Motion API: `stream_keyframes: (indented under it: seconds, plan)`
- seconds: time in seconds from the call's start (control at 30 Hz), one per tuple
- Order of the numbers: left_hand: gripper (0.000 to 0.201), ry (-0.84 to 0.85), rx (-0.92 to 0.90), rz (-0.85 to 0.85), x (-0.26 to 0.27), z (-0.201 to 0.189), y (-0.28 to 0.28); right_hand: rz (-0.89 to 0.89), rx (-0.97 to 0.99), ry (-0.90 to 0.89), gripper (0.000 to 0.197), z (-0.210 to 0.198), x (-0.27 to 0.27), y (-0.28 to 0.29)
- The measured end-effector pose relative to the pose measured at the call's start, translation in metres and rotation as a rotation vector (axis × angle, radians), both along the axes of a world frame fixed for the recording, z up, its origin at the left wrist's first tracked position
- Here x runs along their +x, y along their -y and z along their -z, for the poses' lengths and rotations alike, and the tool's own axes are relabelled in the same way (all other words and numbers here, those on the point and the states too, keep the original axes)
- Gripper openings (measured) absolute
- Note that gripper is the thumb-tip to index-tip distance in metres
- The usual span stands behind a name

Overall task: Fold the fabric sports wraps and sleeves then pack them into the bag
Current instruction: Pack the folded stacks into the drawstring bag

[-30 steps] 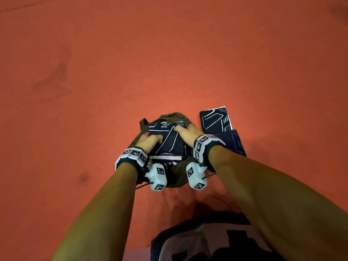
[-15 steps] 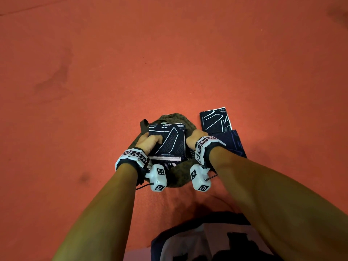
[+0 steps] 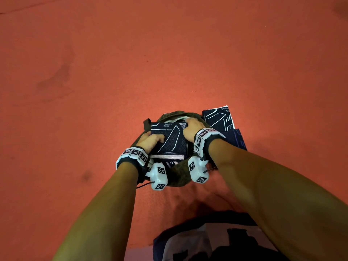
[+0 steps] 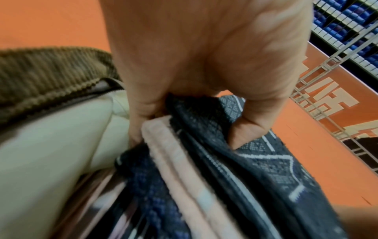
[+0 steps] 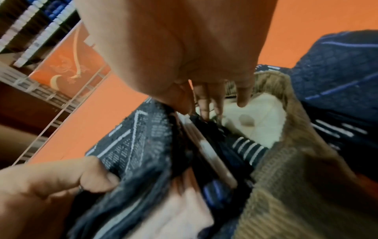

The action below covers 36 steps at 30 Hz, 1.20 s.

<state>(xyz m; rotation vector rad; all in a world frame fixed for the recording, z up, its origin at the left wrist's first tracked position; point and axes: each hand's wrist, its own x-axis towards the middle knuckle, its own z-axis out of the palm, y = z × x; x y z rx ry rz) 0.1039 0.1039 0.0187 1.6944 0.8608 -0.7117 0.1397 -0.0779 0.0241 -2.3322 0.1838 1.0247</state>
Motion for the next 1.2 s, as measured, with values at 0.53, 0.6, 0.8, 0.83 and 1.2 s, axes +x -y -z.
stream_keyframes:
  seconds: [0.53,0.6,0.8,0.83,1.2]
  plan:
    - [0.048,0.055,-0.193,-0.042,0.017,0.018,0.030,0.413,0.082,-0.019,0.074,0.024,-0.002,0.020]
    - [0.051,0.048,-0.198,-0.033,0.016,0.023,0.034,0.416,0.084,0.008,0.066,0.026,-0.002,0.022]
    - [0.058,0.048,-0.120,0.065,0.005,0.036,0.040,0.373,-0.028,0.046,0.071,0.030,-0.008,0.028]
    - [0.060,0.054,-0.096,0.088,0.005,0.037,0.039,0.335,-0.065,0.086,0.071,0.029,-0.009,0.027]
    - [0.031,0.274,0.305,0.184,0.019,0.031,0.021,0.006,-0.056,0.415,0.016,0.008,0.000,0.010]
